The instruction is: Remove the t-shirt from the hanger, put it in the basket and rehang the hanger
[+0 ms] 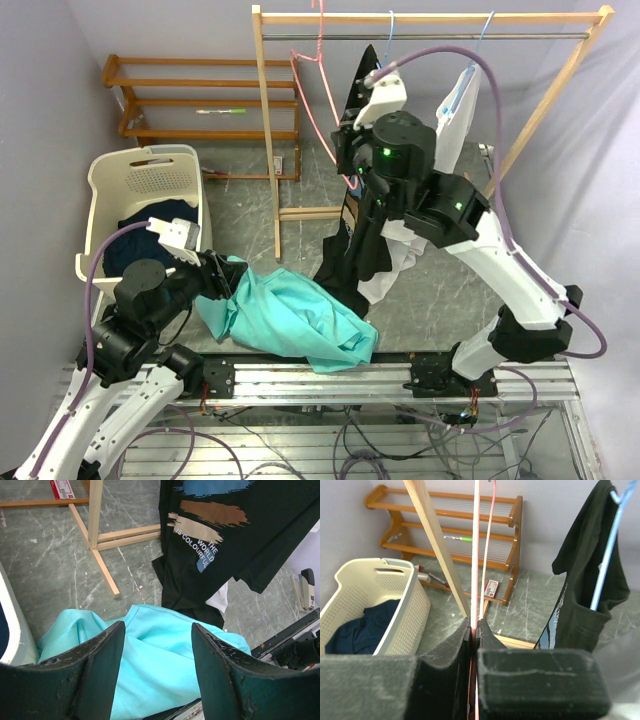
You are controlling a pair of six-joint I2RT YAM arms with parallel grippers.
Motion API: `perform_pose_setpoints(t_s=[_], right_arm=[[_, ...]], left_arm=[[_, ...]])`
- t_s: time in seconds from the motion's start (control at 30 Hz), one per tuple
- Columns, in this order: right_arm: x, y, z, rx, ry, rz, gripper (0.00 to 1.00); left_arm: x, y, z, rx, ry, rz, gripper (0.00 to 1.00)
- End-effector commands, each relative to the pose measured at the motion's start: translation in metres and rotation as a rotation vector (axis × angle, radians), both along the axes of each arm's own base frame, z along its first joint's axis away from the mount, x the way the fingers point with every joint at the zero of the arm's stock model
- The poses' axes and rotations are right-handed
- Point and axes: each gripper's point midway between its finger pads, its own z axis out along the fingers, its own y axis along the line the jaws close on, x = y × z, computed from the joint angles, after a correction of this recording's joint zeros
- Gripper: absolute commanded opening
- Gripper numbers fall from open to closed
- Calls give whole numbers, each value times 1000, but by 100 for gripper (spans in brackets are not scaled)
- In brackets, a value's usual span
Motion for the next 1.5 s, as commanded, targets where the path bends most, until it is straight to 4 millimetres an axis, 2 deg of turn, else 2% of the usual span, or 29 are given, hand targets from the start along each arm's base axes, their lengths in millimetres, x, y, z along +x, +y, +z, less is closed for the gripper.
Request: perform_pose_setpoints(t_s=[0.0, 0.2, 0.23, 0.3, 0.4, 0.43, 0.47, 0.57, 0.7, 0.8, 0.87, 0.93, 0.97, 1.07, 1.17, 1.27, 1.4, 1.47], right_arm=[[8, 4, 17, 59, -45, -16, 0], [15, 17, -4, 28, -7, 2, 0], [13, 18, -7, 28, -1, 13, 7], [9, 17, -9, 30, 4, 32, 28], [0, 10, -15, 34, 17, 46, 47], [-3, 7, -15, 38, 19, 56, 63], [-8, 4, -14, 44, 22, 69, 73], [-32, -10, -13, 85, 34, 140, 98], [-81, -28, -27, 146, 53, 317, 100], [-129, -36, -44, 169, 78, 519, 100], [-160, -38, -70, 149, 138, 648, 100], [-179, -48, -101, 111, 217, 700, 100], [-185, -57, -123, 78, 264, 693, 100], [-188, -91, -166, 5, 326, 588, 100], [-175, -139, -190, -47, 336, 371, 100], [-179, -163, -189, -10, 309, 310, 100], [-182, -178, -178, 64, 257, 276, 100], [-182, -181, -176, 79, 250, 270, 100]], left_arm=[[-1, -4, 14, -30, -42, -21, 66], [-3, -3, 16, -35, -48, -20, 66], [-3, -3, 16, -36, -49, -20, 66], [-3, -3, 16, -37, -51, -19, 66], [-3, -3, 16, -35, -49, -22, 66], [-2, -4, 15, -33, -47, -22, 67], [-2, -4, 14, -32, -44, -24, 67], [-1, -3, 14, -29, -39, -14, 67], [0, -2, 13, -29, -36, -6, 68], [3, -3, 11, -20, -22, 0, 69], [6, -5, 8, -12, -1, 1, 68], [7, -14, 5, -17, 33, -37, 67], [6, -22, 1, -27, 65, -71, 64], [9, -45, -25, -40, 210, -138, 59], [17, -54, -66, 15, 361, -129, 58], [20, -65, -85, 86, 420, -116, 59], [16, -81, -117, 184, 495, -78, 64], [10, -90, -129, 229, 524, -39, 69]])
